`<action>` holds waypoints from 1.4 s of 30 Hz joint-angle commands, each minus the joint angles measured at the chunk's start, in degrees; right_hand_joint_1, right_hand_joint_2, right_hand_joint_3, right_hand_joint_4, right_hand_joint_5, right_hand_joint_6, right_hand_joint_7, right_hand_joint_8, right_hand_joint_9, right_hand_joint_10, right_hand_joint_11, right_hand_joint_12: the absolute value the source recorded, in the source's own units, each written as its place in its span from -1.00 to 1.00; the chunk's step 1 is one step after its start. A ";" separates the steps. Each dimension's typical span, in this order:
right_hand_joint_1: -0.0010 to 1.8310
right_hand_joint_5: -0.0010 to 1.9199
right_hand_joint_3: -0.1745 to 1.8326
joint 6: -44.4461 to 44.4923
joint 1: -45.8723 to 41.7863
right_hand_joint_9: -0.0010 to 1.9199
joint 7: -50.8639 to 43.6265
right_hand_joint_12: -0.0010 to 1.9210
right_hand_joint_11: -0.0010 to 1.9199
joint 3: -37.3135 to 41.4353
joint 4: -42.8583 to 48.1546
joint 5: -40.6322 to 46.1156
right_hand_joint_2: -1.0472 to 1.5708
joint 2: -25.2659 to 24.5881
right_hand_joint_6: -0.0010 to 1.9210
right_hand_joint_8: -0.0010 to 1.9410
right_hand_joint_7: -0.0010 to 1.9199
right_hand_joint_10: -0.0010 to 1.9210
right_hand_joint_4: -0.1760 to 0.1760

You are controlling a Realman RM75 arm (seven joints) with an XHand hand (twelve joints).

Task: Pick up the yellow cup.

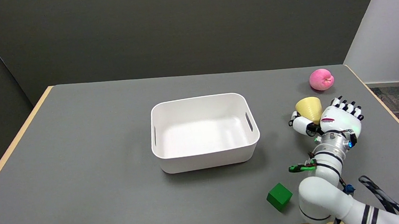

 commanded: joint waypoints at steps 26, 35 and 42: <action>-0.71 -0.93 0.01 -10.03 8.40 -1.00 0.55 0.18 -1.00 0.51 -10.58 11.76 0.23 0.43 -0.47 -0.50 -0.91 -0.24 -1.00; -0.46 -0.81 -0.05 -9.69 12.27 -0.76 0.55 0.49 -0.79 -2.77 -14.04 10.41 0.34 0.36 -0.41 -0.42 -0.67 0.03 -1.00; -0.26 -0.59 0.03 -9.88 12.92 -0.39 0.55 0.81 -0.44 -4.16 -15.67 7.04 0.41 -0.12 -0.04 -0.09 -0.33 0.36 -1.00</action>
